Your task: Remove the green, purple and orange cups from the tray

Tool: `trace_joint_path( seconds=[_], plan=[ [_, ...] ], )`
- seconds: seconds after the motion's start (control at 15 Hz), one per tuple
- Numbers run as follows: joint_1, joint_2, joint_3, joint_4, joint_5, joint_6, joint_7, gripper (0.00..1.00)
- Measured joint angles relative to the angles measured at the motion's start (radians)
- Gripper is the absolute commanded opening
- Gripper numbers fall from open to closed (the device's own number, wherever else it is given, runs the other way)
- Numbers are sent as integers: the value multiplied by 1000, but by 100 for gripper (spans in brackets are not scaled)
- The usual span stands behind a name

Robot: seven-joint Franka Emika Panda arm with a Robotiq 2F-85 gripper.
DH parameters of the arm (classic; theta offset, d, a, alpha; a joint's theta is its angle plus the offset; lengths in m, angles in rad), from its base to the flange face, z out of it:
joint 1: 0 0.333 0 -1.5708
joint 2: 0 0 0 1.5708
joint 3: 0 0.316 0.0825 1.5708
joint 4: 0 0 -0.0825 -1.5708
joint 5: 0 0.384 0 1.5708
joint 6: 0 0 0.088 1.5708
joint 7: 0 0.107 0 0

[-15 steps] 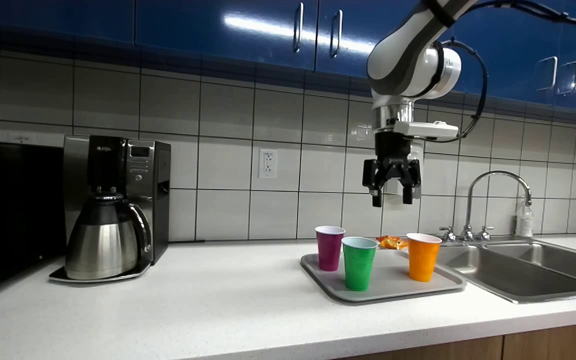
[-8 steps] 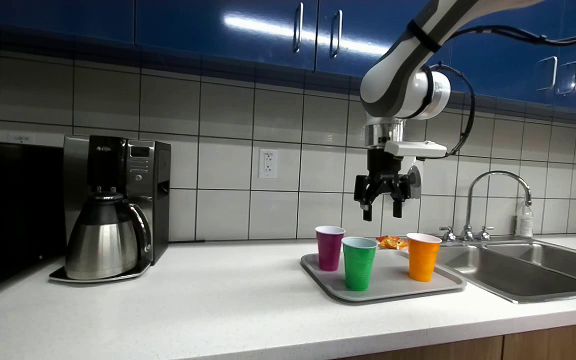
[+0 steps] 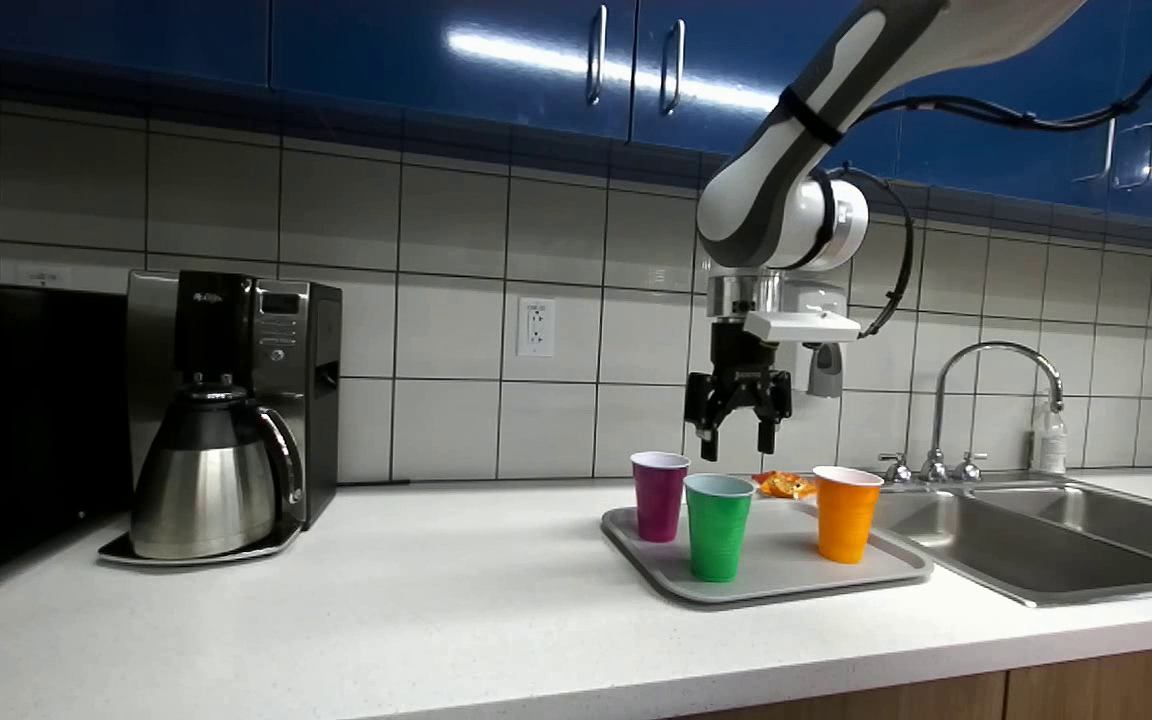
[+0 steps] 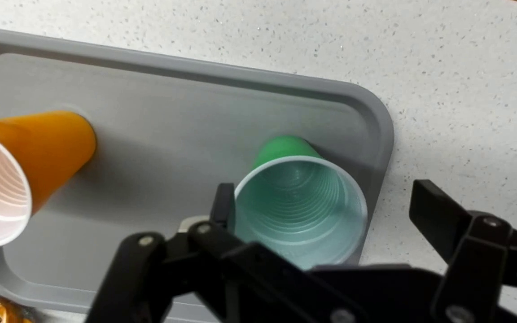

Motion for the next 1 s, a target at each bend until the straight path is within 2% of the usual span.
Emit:
trace_joint_path(
  seconds=[1.0],
  plan=[
    [3,182,28,100,64,59,-85,100]
  ],
)
